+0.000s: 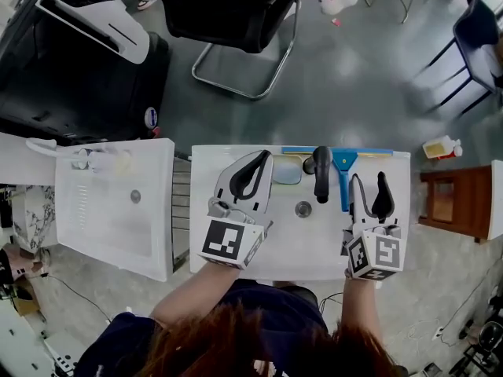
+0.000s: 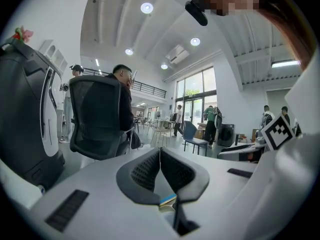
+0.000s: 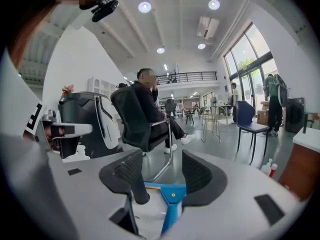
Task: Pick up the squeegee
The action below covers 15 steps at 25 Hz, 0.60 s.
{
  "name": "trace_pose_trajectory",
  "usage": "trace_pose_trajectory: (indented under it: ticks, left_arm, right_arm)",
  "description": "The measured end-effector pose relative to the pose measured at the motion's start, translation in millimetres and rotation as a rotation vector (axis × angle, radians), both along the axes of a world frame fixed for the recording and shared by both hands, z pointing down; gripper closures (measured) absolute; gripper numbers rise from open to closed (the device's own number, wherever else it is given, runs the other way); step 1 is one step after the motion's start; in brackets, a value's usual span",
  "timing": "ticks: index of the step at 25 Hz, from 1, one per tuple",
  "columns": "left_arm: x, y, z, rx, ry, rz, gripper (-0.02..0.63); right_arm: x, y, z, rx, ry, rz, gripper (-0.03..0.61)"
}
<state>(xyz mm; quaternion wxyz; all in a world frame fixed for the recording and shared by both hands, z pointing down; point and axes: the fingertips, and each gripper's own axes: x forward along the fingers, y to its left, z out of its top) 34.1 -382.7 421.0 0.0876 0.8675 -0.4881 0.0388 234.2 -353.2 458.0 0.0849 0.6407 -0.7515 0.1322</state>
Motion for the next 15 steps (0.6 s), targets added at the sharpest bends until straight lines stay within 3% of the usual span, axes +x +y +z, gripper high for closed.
trace_pose_trajectory:
  ticks: [15]
  left_arm:
    - [14.5,-9.6,65.7,-0.082,-0.069,0.031,0.592]
  right_arm:
    - [11.8,-24.4,164.9,-0.342,0.057,-0.053,0.331]
